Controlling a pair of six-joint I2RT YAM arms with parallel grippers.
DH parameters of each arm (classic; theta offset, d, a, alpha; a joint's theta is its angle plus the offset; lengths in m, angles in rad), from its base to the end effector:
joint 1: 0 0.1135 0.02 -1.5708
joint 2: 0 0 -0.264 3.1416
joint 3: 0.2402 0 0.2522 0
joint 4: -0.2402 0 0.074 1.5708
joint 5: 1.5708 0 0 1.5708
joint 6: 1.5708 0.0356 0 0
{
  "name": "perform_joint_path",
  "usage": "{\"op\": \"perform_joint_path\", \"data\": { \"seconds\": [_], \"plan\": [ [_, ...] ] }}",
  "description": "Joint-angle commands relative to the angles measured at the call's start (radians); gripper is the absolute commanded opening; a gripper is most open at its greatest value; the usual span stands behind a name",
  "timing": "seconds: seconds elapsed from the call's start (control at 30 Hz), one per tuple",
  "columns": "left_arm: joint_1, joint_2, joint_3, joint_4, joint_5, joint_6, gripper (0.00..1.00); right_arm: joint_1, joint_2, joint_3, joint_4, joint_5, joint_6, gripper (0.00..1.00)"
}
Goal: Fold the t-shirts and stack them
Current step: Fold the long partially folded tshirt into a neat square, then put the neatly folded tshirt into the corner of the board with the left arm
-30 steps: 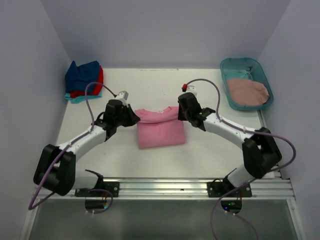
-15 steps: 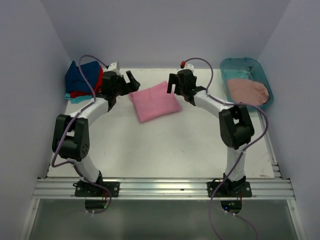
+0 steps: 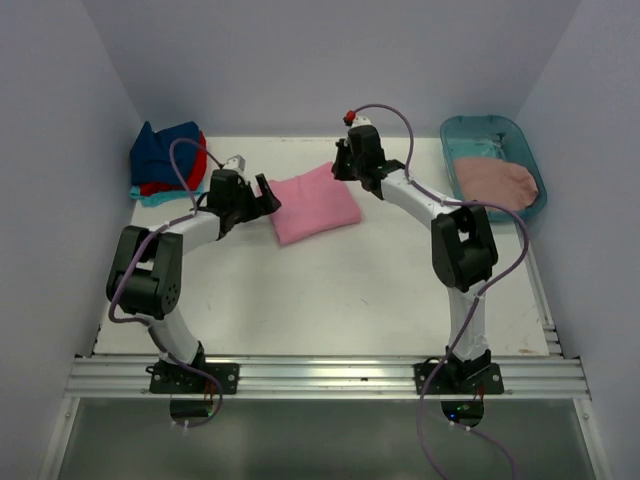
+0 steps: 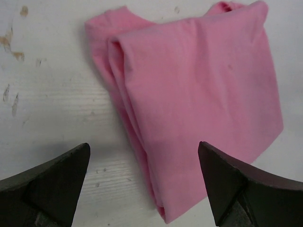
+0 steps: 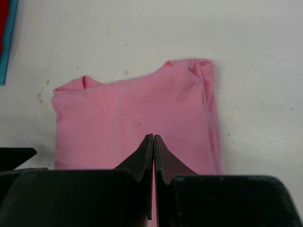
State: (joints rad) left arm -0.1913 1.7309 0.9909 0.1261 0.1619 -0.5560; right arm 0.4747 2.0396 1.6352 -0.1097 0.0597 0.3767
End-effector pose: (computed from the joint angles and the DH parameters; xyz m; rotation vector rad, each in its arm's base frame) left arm 0.3648 -0.0765 0.1904 -0.3131 2.2172 -0.5925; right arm 0.4310 0.2191 0.2539 -0.0668 2.1151 0.4525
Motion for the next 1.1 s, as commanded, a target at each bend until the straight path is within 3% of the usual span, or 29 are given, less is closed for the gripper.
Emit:
{"op": "perform_joint_path", "data": {
  "seconds": [0.0,0.4,0.73,1.07],
  "plan": [
    [-0.002,0.053,-0.038,0.009,0.004,-0.024,1.00,-0.002,0.094,0.112,-0.111,-0.167,0.024,0.00],
    [-0.014,0.217,-0.047,0.087,0.042,-0.110,1.00,-0.001,0.201,0.081,-0.071,-0.228,0.062,0.00],
    [-0.076,0.305,-0.066,0.122,0.099,-0.179,1.00,-0.002,0.246,0.023,-0.070,-0.166,0.060,0.00],
    [-0.129,0.413,0.078,0.078,0.197,-0.251,1.00,-0.001,0.284,0.017,-0.059,-0.176,0.074,0.00]
  ]
}}
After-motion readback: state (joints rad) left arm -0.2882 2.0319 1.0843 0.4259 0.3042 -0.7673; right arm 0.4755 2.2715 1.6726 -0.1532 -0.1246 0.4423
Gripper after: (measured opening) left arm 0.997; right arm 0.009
